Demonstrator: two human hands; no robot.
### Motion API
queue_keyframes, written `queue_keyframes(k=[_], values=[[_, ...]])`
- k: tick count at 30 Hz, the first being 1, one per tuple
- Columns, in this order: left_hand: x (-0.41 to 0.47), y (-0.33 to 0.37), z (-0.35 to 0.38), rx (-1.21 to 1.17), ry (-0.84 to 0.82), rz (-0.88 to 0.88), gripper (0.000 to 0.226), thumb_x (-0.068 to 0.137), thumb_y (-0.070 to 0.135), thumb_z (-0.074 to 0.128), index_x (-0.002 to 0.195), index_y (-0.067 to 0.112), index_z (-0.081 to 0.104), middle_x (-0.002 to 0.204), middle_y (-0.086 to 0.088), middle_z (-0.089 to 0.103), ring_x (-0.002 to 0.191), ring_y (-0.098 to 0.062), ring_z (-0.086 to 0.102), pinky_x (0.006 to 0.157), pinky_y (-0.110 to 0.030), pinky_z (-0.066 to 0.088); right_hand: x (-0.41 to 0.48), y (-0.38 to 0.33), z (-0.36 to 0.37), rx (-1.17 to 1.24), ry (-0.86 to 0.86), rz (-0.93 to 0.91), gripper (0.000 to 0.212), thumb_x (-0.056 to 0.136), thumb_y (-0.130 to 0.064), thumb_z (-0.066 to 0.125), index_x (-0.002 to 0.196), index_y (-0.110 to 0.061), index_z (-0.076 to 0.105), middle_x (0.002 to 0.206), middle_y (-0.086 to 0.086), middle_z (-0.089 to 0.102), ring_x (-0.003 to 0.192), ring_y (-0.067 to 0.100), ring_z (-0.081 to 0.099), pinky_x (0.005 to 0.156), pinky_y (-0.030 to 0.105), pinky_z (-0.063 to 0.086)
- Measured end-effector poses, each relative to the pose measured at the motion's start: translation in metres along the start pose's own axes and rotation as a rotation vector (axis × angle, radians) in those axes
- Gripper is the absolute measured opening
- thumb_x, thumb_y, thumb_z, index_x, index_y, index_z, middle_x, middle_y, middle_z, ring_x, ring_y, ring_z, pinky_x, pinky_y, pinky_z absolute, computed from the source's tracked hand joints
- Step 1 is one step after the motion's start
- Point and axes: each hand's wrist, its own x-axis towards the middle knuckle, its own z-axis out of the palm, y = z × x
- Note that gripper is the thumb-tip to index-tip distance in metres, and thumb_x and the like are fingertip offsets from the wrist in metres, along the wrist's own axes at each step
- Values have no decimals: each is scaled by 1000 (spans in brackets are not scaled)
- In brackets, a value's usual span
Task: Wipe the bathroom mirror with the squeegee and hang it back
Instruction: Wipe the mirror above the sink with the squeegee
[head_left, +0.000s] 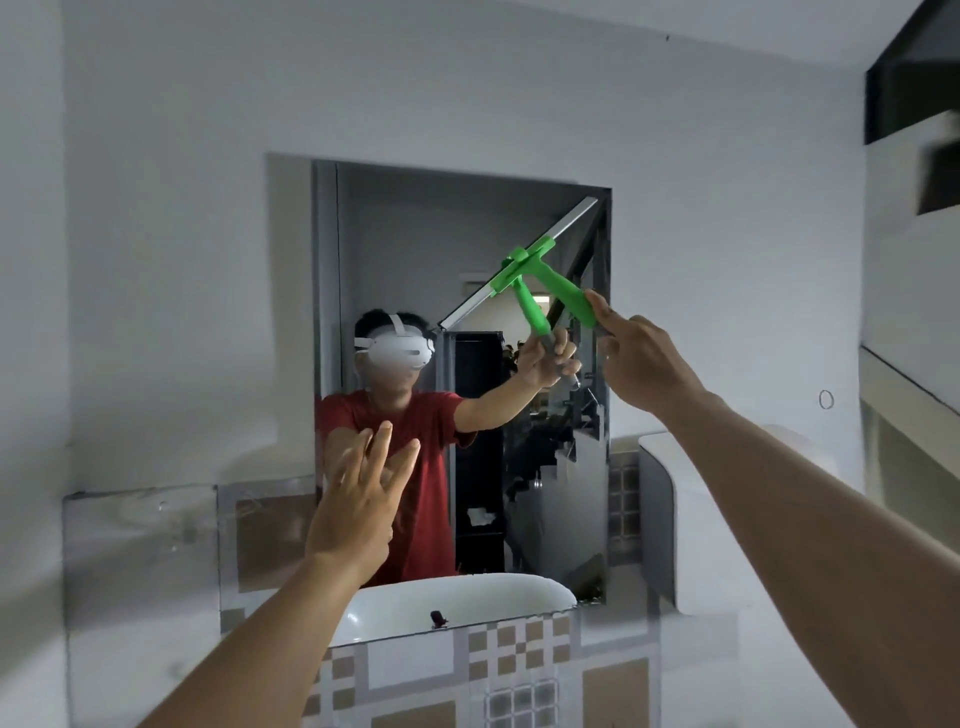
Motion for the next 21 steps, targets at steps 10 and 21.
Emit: queue_keyframes(k=[10,21], values=[[-1,5,-8,-54,7,-6,116,62,10,91,159,17,27,162,-26,25,147,-47,29,114,-55,38,-52,-20,23,166,-10,244,68,101,-8,38,161,-29,13,99,9,64,69,20,61,53,34,51],[-18,-21,-9,-112,15,65,100,71,-3,82,156,11,30,159,-25,31,147,-46,28,112,-54,41,-70,-103,68,511,-29,392,82,98,-11,47,161,-19,-6,77,-4,56,66,10,57,52,27,43]])
